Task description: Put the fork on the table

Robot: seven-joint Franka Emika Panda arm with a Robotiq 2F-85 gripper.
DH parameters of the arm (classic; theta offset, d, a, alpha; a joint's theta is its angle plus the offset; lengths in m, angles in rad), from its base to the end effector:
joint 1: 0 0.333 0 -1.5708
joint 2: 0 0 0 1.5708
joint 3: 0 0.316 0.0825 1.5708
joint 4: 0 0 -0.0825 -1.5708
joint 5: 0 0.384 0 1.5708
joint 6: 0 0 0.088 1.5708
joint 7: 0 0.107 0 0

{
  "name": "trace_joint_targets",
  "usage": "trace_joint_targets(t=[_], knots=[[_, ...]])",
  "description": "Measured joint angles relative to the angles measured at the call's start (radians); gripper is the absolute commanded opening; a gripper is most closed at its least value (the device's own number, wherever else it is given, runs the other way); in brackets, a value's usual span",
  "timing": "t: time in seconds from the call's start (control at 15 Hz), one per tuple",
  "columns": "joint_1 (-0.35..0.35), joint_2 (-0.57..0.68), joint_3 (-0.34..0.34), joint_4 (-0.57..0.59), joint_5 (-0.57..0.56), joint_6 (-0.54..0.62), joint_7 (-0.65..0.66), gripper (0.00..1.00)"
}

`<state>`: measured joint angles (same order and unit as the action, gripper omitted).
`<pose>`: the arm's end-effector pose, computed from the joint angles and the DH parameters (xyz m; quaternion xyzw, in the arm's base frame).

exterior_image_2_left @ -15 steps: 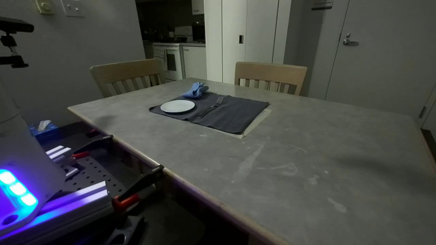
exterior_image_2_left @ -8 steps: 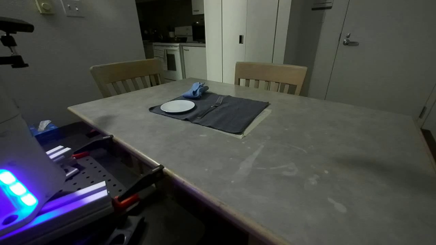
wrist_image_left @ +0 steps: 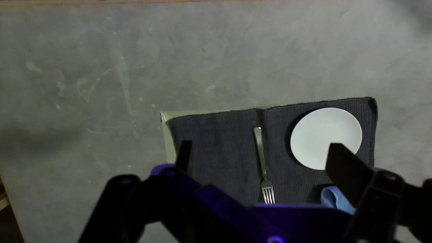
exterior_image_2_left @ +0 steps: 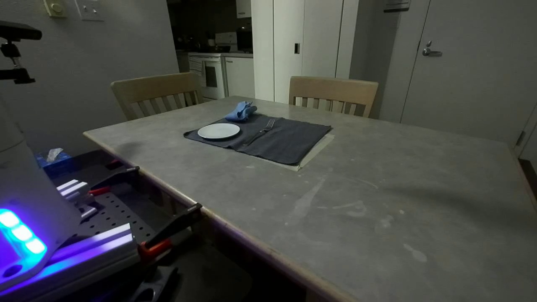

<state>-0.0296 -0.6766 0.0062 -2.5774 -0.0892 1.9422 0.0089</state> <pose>0.3487 -0.0141 0.4817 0.9988 -0.0015 0.0203 0.0440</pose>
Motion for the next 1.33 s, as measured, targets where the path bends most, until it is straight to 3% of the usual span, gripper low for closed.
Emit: trace_joint_targets(t=[0.73, 1.33], knots=[[0.006, 0.128, 0.0, 0.015, -0.001, 0.084, -0.012, 1.0], [0.019, 0.286, 0.0, 0.099, -0.001, 0.147, -0.028, 1.0]])
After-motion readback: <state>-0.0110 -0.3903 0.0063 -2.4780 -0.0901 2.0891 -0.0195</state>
